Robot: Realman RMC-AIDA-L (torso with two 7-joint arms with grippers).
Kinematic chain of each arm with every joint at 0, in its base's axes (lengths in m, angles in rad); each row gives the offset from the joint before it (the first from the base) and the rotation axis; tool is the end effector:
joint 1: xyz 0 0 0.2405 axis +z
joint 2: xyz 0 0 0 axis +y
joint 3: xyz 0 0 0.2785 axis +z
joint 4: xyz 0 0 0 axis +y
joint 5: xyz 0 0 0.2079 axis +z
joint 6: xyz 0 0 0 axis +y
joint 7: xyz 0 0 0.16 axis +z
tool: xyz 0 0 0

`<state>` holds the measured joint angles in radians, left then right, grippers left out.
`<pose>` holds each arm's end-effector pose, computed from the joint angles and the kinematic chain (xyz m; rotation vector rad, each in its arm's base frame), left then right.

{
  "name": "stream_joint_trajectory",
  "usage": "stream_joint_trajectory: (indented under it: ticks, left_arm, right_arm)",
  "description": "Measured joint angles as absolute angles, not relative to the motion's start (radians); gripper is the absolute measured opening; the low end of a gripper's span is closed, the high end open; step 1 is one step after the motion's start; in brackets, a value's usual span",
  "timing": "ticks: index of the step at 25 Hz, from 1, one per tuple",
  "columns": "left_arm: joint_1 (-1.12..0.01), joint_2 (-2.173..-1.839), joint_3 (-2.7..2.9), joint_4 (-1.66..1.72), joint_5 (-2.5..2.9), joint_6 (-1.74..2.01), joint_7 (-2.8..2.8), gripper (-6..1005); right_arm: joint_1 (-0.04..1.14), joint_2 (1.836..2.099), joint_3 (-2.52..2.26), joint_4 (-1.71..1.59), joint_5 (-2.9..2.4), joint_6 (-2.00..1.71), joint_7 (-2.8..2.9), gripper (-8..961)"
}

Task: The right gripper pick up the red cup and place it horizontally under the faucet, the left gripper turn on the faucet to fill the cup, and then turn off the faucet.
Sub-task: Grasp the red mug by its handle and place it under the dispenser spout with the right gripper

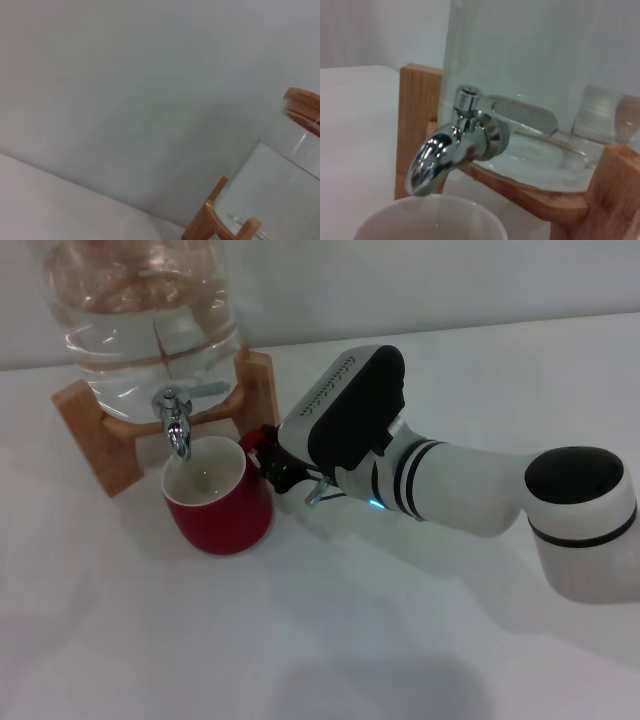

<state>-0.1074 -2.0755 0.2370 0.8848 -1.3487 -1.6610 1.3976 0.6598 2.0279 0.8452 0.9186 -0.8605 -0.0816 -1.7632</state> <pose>-0.3953 0.2247 0.1100 -1.8183 -1.1894 -0.9902 0.1610 0.4048 -0.1479 -2.3227 0.4055 0.2725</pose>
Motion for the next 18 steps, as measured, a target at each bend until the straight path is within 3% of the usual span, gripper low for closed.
stream_joint_trajectory:
  ticks: [18]
  left_arm:
    - [-0.112, -2.075, 0.239, 0.876, -1.351, -1.661, 1.399, 888]
  right_arm:
    - [0.665, 2.028, 0.833, 0.905, -0.861, -0.08, -1.765, 112]
